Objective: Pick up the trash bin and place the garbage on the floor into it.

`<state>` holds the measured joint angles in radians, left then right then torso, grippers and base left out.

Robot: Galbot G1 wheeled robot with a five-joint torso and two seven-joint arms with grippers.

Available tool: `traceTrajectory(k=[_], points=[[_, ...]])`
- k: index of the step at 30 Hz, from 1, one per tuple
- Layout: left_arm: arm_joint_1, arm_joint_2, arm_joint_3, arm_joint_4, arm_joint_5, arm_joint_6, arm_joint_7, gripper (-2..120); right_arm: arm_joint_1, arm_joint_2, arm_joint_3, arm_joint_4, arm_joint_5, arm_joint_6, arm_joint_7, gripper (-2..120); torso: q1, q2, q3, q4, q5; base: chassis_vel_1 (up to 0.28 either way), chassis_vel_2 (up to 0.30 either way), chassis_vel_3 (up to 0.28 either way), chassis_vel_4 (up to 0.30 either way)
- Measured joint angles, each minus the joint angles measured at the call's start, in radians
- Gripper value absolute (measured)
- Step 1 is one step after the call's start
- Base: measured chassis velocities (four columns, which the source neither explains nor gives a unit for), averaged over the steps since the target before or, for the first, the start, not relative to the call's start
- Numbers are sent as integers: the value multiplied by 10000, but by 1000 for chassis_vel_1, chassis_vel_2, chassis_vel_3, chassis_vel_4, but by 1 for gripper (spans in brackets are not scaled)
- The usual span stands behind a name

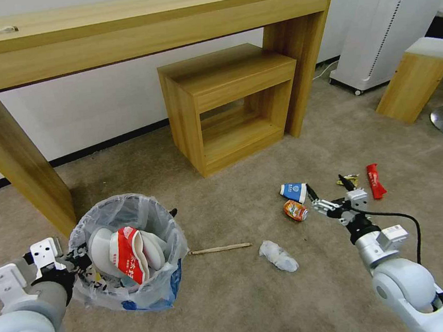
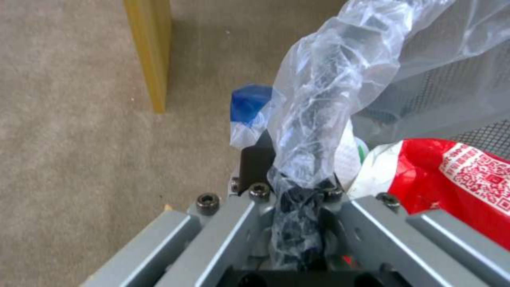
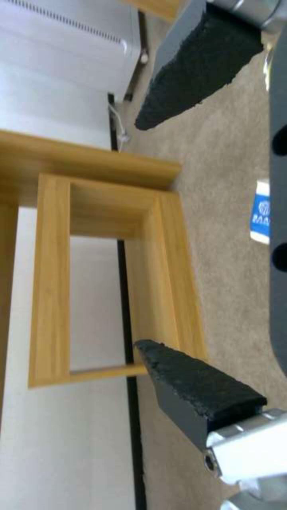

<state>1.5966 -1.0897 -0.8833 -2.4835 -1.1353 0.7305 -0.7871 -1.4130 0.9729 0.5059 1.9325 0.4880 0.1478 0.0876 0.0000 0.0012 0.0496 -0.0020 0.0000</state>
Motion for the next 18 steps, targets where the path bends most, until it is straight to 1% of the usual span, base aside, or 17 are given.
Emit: traceTrajectory(k=[6,10,18], points=[[-32,-31,-202,129,-38,-18,127,1,-134,223,91,-133,-66,184,-169,100,0,-1,0,0,0,0,0,0,0],[-85,-61,-386,181,-157,-34,199,1,-98,350,-102,-151,-88,189,-240,100,0,0,0,0,0,0,0,0,0],[-75,5,-795,470,-25,-174,308,1,14,453,-371,-227,-154,275,-381,100,0,0,0,1,0,0,0,0,0]])
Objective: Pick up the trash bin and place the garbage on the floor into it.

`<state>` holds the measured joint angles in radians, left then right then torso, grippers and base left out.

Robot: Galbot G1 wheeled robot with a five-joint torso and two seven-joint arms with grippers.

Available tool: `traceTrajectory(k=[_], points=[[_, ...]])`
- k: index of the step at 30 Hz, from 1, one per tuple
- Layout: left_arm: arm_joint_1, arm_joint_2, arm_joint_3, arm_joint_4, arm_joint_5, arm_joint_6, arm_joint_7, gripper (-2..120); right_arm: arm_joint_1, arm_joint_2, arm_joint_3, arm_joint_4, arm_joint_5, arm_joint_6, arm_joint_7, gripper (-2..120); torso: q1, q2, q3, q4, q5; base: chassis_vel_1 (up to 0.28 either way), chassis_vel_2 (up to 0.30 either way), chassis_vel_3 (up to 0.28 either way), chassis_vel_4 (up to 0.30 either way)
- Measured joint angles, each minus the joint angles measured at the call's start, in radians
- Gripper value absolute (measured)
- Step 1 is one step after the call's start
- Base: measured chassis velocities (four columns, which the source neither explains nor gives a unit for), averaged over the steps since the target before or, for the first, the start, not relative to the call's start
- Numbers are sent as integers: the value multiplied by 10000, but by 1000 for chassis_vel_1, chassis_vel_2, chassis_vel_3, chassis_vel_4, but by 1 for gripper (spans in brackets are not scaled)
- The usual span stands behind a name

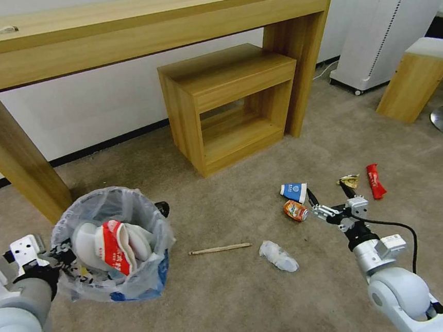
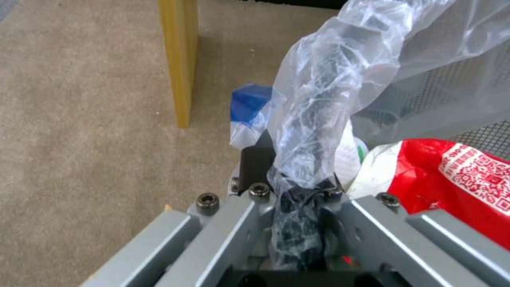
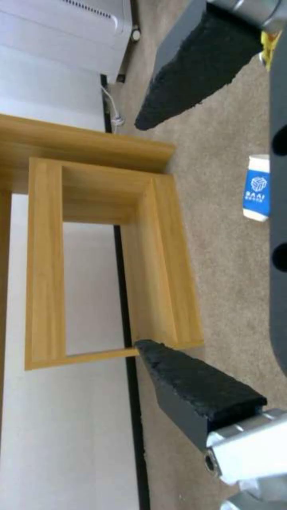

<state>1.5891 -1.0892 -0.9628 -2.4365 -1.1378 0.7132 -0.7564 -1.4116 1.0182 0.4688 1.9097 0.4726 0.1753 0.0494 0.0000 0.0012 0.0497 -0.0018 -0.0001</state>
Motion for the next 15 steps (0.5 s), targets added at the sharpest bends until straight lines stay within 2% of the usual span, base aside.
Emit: traceTrajectory(k=[4,7,15], points=[[-12,24,-5,21,0,0,16,1,62,17,-77,-4,-7,1,-12,100,0,0,-1,0,0,-19,20,17,-11],[-55,30,37,27,0,0,18,1,88,9,-97,-4,-7,1,-13,100,-1,1,-1,1,0,-98,97,107,-126],[-151,60,64,128,-12,6,60,1,131,-92,-81,-48,-11,35,-15,100,1,0,3,1,3,-208,199,221,-212]])
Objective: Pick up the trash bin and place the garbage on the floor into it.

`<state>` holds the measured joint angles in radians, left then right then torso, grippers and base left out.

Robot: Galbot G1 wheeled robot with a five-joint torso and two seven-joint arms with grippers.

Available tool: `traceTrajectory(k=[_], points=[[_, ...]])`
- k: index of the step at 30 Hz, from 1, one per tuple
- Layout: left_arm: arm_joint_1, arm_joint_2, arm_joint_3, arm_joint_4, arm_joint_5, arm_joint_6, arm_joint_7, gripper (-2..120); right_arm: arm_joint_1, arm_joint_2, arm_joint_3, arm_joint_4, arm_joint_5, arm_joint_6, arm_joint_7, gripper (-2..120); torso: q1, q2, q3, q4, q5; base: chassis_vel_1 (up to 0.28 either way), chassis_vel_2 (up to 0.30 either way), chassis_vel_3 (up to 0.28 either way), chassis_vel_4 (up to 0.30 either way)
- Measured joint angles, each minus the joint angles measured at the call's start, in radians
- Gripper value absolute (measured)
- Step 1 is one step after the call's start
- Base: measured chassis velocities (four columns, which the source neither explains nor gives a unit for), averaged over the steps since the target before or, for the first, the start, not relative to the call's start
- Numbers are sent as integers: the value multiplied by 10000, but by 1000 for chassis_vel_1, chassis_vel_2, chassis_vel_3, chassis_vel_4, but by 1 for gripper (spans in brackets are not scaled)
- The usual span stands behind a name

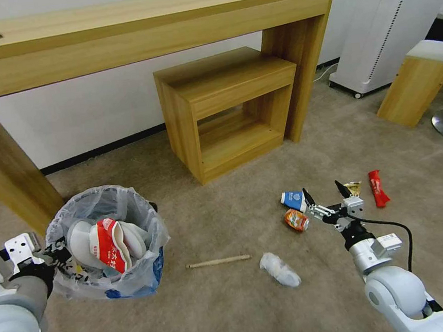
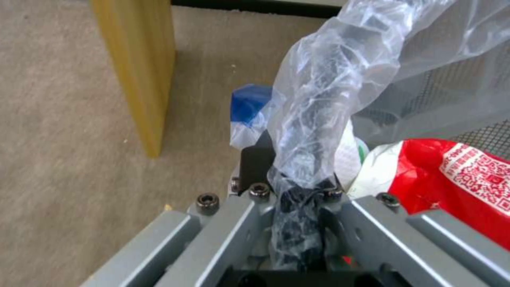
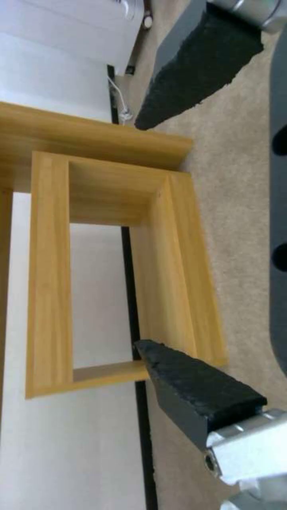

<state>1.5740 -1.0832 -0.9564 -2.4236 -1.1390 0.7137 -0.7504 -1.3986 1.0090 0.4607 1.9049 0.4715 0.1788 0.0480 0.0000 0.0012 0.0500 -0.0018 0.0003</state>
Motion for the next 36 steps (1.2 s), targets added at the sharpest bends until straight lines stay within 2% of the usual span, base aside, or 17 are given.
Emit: traceTrajectory(k=[1,4,6,9,12,13,16,17,20,21,25,31,36], points=[[-12,-1,0,11,2,0,2,1,14,-11,-20,-7,-29,0,0,100,1,0,0,2,8,-218,211,249,-207],[-23,-10,1,39,-3,-1,17,1,43,-51,-63,-18,-149,-36,27,100,2,-1,3,-4,-12,-156,166,149,-135],[-24,-21,-1,44,-5,-1,45,1,93,-100,-186,-53,-277,-140,88,100,2,-1,3,-4,3,-78,98,75,-78],[-16,-45,-3,49,-5,0,37,1,143,-158,-343,-124,-428,-257,130,100,0,0,-4,-1,-7,15,-1,-15,19],[-16,-57,0,50,-2,1,33,1,146,-258,-472,-152,-495,-762,97,100,0,0,-5,0,3,54,-39,-39,39],[-21,-58,0,50,-2,1,33,1,130,-335,-504,-131,-495,-1129,37,100,-1,0,-6,0,2,0,0,0,0],[-42,-58,11,49,-3,1,34,1,68,-757,-703,48,-398,-2991,-315,100,0,0,-4,-2,0,0,0,0,0],[-42,-58,11,49,-3,1,34,1,68,-757,-703,48,-398,-2991,-315,100,0,0,-4,-2,0,0,0,0,0],[-27,-81,57,15,-3,0,34,1,122,-1095,-830,44,-356,-4587,-1139,100,0,0,-3,-2,-4,0,0,0,0],[-27,-81,57,15,-3,0,34,1,122,-1095,-830,44,-356,-4587,-1139,100,0,0,-3,-2,-4,0,0,0,0],[18,-85,37,-53,-11,0,40,1,385,-1339,-981,-60,-722,-6279,-2223,100,0,0,-3,-1,-2,0,0,0,0],[47,-79,-12,-67,-28,1,43,1,595,-1438,-1065,-168,-1244,-6979,-3040,100,0,0,-3,-1,-1,0,0,0,0],[70,-87,-22,-98,-35,1,51,1,844,-1530,-1221,-445,-2401,-7616,-4411,100,0,0,-2,-1,-2,0,0,0,0]])
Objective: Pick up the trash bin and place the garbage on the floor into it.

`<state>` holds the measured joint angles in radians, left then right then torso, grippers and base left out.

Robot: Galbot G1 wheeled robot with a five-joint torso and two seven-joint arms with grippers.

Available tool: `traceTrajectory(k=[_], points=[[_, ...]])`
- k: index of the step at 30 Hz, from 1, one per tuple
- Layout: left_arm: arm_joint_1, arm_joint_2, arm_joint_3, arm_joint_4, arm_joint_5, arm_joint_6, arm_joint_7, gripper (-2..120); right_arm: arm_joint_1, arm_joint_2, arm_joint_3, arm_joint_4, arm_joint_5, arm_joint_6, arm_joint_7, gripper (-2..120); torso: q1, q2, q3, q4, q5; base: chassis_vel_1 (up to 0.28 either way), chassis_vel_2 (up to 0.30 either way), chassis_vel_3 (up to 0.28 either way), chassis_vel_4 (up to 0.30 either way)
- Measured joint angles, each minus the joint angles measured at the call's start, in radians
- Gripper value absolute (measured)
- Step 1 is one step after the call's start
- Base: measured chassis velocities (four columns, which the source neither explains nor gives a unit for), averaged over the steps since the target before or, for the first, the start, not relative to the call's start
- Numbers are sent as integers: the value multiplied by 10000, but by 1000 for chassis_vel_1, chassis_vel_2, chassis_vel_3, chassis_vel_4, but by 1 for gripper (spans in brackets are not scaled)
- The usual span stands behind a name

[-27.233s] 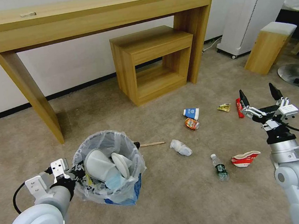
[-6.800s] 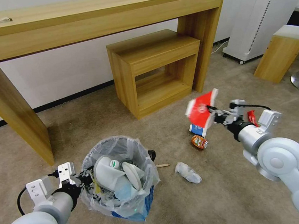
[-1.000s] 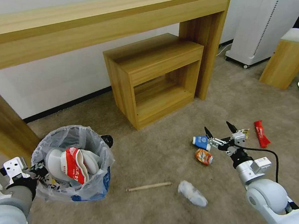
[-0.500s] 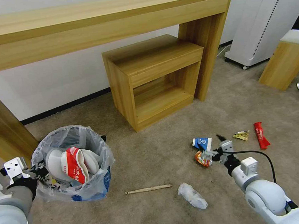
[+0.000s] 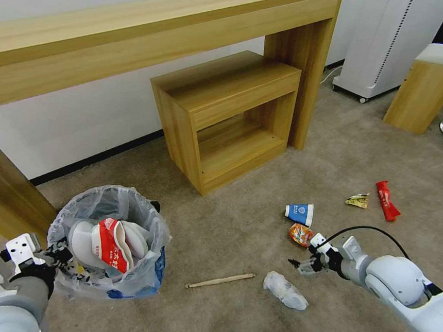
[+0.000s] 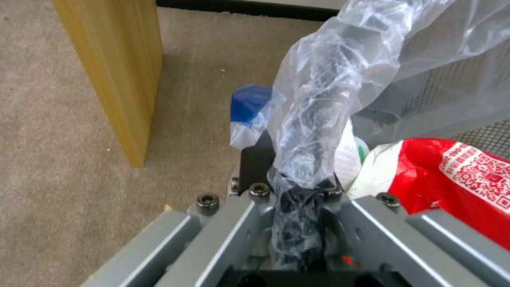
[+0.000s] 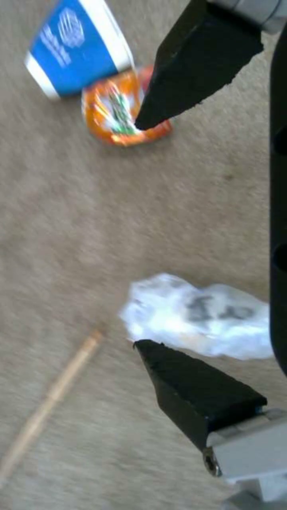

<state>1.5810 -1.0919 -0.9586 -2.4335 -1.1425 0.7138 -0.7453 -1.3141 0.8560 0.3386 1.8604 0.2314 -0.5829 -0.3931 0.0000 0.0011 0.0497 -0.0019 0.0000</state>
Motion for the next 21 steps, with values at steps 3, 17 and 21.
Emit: traceTrajectory(k=[3,17,21], points=[[-10,-9,23,-1,2,-1,1,1,52,3,-71,-162,-606,-48,-683,100,0,0,0,0,0,0,0,0,0],[-291,-13,447,241,180,-29,3,1,365,413,-599,-1290,-1554,574,-1554,100,0,0,0,-1,0,0,0,0,0],[-317,10,447,273,180,-33,3,1,453,476,-709,-1456,-1949,951,-1971,100,0,1,0,0,0,0,0,0,0]])
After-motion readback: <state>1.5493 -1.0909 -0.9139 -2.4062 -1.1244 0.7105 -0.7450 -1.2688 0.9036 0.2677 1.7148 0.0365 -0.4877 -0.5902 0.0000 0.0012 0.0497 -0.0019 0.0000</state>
